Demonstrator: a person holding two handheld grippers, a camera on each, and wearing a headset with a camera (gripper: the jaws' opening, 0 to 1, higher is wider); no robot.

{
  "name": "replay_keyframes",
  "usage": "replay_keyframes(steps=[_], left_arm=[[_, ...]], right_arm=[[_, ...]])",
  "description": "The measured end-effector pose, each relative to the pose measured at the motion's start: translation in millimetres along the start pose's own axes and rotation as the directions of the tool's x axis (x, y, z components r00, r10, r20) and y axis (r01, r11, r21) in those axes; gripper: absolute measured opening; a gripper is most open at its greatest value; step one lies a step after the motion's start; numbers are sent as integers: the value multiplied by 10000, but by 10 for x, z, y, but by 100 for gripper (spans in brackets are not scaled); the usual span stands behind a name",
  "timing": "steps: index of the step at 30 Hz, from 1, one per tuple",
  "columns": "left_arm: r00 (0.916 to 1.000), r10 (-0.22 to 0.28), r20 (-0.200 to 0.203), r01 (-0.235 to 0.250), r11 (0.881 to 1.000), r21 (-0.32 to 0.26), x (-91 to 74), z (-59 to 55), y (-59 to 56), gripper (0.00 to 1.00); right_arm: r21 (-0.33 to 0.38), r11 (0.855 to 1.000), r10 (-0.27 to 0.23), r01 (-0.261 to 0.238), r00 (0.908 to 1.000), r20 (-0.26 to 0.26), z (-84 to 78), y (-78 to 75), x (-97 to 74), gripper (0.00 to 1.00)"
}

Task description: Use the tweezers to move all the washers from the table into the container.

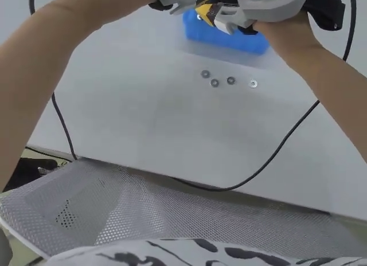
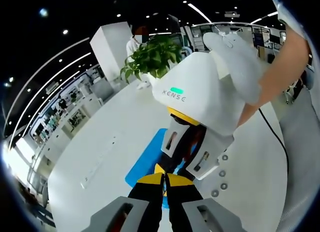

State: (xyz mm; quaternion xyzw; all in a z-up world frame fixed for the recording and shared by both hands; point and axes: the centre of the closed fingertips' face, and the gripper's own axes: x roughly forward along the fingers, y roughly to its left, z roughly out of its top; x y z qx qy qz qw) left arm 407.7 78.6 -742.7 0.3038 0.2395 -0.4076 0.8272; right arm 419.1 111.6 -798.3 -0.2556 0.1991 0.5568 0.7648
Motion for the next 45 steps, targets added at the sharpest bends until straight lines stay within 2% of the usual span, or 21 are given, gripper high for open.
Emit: replay_keyframes(steps=[2, 5, 12, 15, 20, 23, 25, 27, 31, 34, 37, 42, 44, 45], left_arm=[[10000, -45, 21, 45, 10000, -58, 17, -5, -8, 0], [10000, -90, 30, 90, 9999, -103, 49, -9, -26, 0], [9998, -91, 157, 97, 9992, -399, 134, -82, 68, 0], [9998, 60, 215, -34, 9934, -1150, 130, -89, 131, 0], [9992, 153, 357, -110, 9929, -1188, 129, -108, 193, 0], [9983, 271, 520, -188, 9878, -1546, 109, -89, 235, 1], [9971, 97, 750, 11, 9899, -1420, 92, -65, 229, 5], [9979, 0, 644, 91, 9898, -1421, 85, -84, 234, 9], [9964, -252, 815, 376, 9873, -1543, 88, -98, 265, 4], [9972, -170, 724, 270, 9899, -1389, 75, -54, 255, 0], [9976, -257, 649, 337, 9917, -1240, 79, -43, 236, 0], [9979, -295, 577, 354, 9939, -1047, 102, -89, 286, 0], [9981, -231, 578, 297, 9927, -1173, 112, -84, 297, 0], [9980, -239, 578, 298, 9943, -1021, 121, -104, 319, 0]], right_arm=[[-124, 9998, -125, 124, 9999, -107, -15, -17, -22, 4], [90, 10000, -22, 24, 9998, -183, -58, -33, 15, 4], [400, 9992, 71, -65, 9999, -143, -82, -59, 59, 4], [471, 9989, 90, -85, 9999, -102, -73, -95, 87, 4], [641, 9979, 108, -107, 9999, -4, -62, -132, 141, 4], [607, 9981, 134, -134, 9999, 13, -57, -150, 166, 4], [671, 9976, 170, -172, 9998, 33, -56, -153, 166, 4], [791, 9967, 184, -189, 9998, 68, -65, -182, 171, 4], [946, 9949, 335, -348, 9993, 154, -68, -200, 197, 4], [811, 9962, 314, -322, 9994, 111, -56, -201, 215, 4], [817, 9958, 398, -404, 9992, 95, -39, -180, 214, 4], [703, 9969, 343, -346, 9994, 50, -36, -190, 230, 4], [774, 9964, 328, -333, 9994, 77, -36, -199, 227, 4], [804, 9962, 340, -348, 9994, 108, -33, -198, 223, 5]])
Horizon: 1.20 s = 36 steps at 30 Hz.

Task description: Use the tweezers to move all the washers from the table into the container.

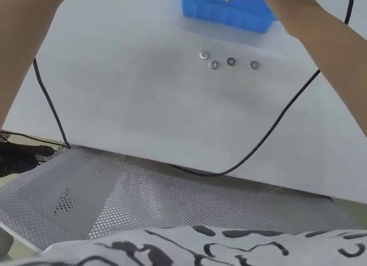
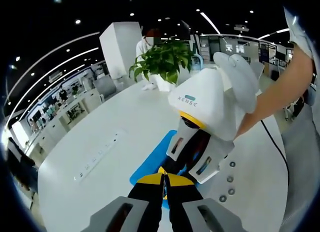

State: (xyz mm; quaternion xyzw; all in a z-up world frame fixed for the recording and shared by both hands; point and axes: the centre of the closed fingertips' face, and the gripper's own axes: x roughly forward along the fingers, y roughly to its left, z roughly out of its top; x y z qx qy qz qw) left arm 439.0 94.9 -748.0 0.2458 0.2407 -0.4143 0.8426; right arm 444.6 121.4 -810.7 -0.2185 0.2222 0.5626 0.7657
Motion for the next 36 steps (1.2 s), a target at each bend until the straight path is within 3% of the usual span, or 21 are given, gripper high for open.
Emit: replay_keyframes(steps=[8, 12, 15, 21, 28, 30, 36], left_arm=[[10000, -1, 81, 1, 10000, 42, 14, -46, 51, 0], [10000, -70, 61, 70, 10000, 8, -3, -46, 10, 0], [9999, -38, -98, 41, 9995, 319, -17, -66, -10, 0], [9999, 64, 112, -67, 9997, 255, -91, 25, -47, 0], [9994, 202, 286, -217, 9984, 517, -295, 232, -223, 0], [9992, 222, 346, -244, 9977, 628, -259, 233, -231, 0], [9992, 207, 346, -239, 9953, 938, -451, 316, -366, 0]], right_arm=[[5, 10000, -52, 52, 10000, 6, 14, -6, 15, 5], [-45, 9999, -157, 157, 9999, -30, 21, 13, 16, 6], [-108, 9997, -213, 213, 9998, 13, 47, 28, -13, 6], [136, 9994, -334, 332, 9993, 183, 102, 37, -131, 7], [265, 9986, -464, 452, 9977, 496, 211, 94, -298, 8], [231, 9985, -505, 492, 9971, 572, 250, 138, -358, 8], [94, 9988, -489, 482, 9956, 806, 340, 313, -537, 8]])
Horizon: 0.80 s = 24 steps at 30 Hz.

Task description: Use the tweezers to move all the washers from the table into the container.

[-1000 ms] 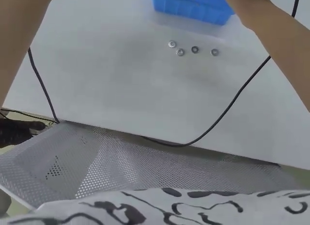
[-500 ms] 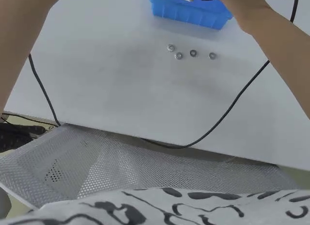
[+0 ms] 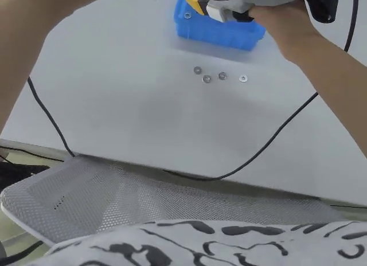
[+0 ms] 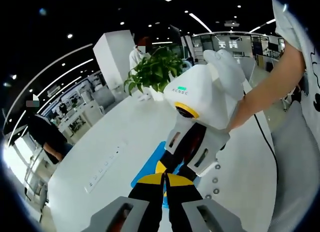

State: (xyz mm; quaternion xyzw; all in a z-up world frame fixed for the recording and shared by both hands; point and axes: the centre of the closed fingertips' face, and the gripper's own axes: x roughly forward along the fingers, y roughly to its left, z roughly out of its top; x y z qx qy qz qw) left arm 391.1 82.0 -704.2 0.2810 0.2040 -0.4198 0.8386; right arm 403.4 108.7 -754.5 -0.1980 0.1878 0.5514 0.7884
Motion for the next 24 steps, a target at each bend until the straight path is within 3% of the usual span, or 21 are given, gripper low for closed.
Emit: replay_keyframes(steps=[5, 9, 17, 24], left_arm=[[9999, 9, 159, -10, 10000, 23, -185, 88, -102, 0], [9998, -8, 209, 6, 10000, 89, -290, 133, -197, 0], [9990, -437, 67, 434, 9982, 423, -389, 108, -373, 0], [9961, -881, -92, 885, 9936, 696, -410, 54, -490, 0]], right_arm=[[-7, 10000, 57, -57, 9997, 230, 69, 121, -125, 8], [-401, 9992, 56, -48, 9998, 187, 64, 234, -198, 8], [-551, 9975, 449, -446, 9990, 46, -5, 419, -266, 9], [-834, 9926, 853, -883, 9956, -387, -116, 581, -295, 8]])
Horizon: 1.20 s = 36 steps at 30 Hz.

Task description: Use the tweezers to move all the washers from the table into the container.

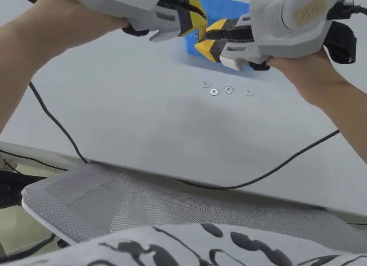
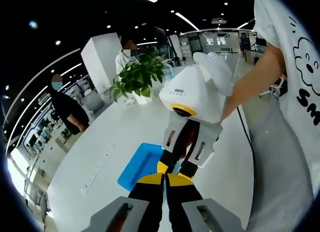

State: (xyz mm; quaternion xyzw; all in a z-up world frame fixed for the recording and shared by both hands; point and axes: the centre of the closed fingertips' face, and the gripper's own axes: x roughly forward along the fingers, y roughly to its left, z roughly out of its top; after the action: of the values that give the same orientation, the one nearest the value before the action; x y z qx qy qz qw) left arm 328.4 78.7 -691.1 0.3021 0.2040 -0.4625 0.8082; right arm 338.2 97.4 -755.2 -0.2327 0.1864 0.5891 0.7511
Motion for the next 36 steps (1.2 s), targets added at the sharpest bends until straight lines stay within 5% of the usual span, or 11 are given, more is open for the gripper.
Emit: replay_keyframes(steps=[11, 20, 36], left_arm=[[9968, -776, 197, 782, 9966, -271, 77, -48, -190, 0], [9926, -1215, -45, 1213, 9921, -336, 227, -154, -356, 0], [9883, -1516, -186, 1501, 9864, -670, 392, -251, -357, 0]], right_arm=[[220, 9996, 184, -179, 9996, -223, -133, 72, -16, 8], [470, 9979, 484, -455, 9968, -636, -336, 227, 23, 7], [980, 9940, 580, -485, 9936, -968, -590, 162, 143, 7]])
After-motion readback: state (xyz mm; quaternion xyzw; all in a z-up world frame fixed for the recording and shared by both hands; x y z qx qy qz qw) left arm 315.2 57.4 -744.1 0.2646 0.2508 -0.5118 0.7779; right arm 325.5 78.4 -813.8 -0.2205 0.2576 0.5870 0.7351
